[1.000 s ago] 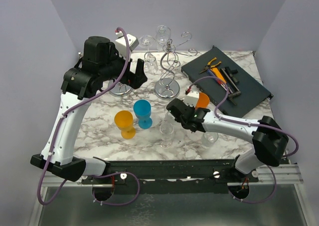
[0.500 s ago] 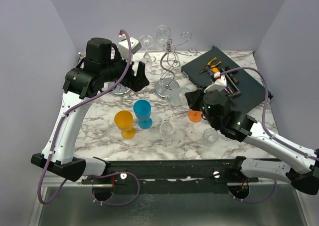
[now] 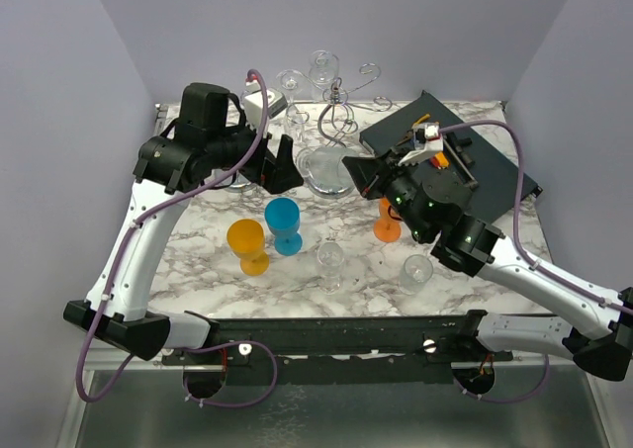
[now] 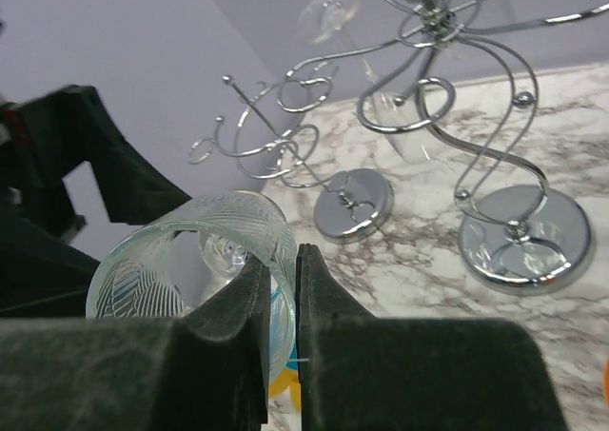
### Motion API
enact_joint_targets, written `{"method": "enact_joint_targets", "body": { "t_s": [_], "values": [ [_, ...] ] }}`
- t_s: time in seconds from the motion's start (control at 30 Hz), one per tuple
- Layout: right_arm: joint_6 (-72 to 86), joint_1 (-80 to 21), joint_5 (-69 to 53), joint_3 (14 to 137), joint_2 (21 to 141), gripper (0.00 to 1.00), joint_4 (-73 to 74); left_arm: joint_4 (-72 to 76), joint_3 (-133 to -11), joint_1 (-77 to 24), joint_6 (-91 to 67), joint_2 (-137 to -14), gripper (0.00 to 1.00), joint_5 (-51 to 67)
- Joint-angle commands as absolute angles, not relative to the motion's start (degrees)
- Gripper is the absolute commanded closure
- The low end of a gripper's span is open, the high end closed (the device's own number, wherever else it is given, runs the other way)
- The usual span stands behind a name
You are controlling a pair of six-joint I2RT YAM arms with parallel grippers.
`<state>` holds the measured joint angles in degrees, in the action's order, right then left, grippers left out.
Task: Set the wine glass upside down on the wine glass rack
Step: Turn the wine glass upside down at the wine rack.
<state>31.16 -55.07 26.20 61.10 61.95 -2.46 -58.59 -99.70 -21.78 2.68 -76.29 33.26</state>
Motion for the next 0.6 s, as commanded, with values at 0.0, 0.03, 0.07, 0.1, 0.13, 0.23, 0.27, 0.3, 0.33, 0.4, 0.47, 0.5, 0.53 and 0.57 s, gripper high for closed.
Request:
{"method": "enact_joint_targets", "body": {
  "t_s": [0.0, 0.03, 0.07, 0.1, 0.13, 0.23, 0.27, 0.3, 0.33, 0.4, 0.47, 0.5, 0.53, 0.57],
  "values": [
    [31.9, -55.4, 19.7, 60.4, 61.1, 1.00, -15.7, -59.0, -99.0, -22.1, 3.3, -75.3, 0.05, 34.8],
    [32.3, -55.4, 18.7, 60.0, 61.0, 1.00, -16.5, -58.5, -99.0, -22.1, 3.2, -75.4, 0.06, 34.7],
    [32.5, -55.4, 17.6, 59.8, 61.1, 1.00, -17.0, -58.1, -99.0, -22.1, 3.1, -75.4, 0.07, 34.6],
    [32.8, -55.4, 16.9, 59.6, 61.1, 1.00, -17.3, -57.5, -98.9, -22.1, 3.0, -75.3, 0.09, 34.5],
    [33.0, -55.4, 16.0, 59.5, 61.2, 1.00, -17.4, -56.8, -98.9, -22.1, 2.9, -75.3, 0.11, 34.5],
    [33.7, -55.4, 14.4, 59.0, 61.5, 1.00, -17.6, -55.3, -99.0, -22.0, 3.0, -75.1, 0.16, 35.5],
    [34.1, -55.4, 13.9, 58.7, 61.6, 1.00, -17.8, -55.1, -99.2, -22.0, 3.1, -75.0, 0.18, 36.2],
    [34.3, -55.4, 13.5, 58.2, 61.6, 1.00, -18.5, -55.0, -99.1, -22.0, 3.2, -75.1, 0.20, 37.1],
    [34.7, -55.4, 13.1, 57.8, 61.6, 1.00, -19.3, -55.0, -99.0, -22.1, 3.3, -75.1, 0.23, 37.8],
    [35.3, -55.4, 12.5, 56.9, 61.6, 1.00, -21.1, -55.0, -98.7, -22.0, 4.1, -75.1, 0.33, 39.5],
    [35.8, -55.4, 11.9, 56.3, 62.0, 1.00, -22.7, -55.0, -98.7, -22.1, 4.6, -75.0, 0.48, 40.2],
    [35.9, -55.4, 11.6, 56.0, 62.2, 1.00, -23.3, -55.2, -98.6, -22.0, 4.8, -74.9, 0.54, 40.4],
    [36.1, -55.4, 11.4, 55.8, 62.6, 1.00, -24.0, -55.1, -98.7, -22.0, 5.1, -75.0, 0.60, 40.7],
    [36.4, -55.3, 11.1, 55.6, 62.9, 1.00, -24.5, -55.3, -98.8, -22.1, 5.5, -74.9, 0.64, 40.9]
  ]
}}
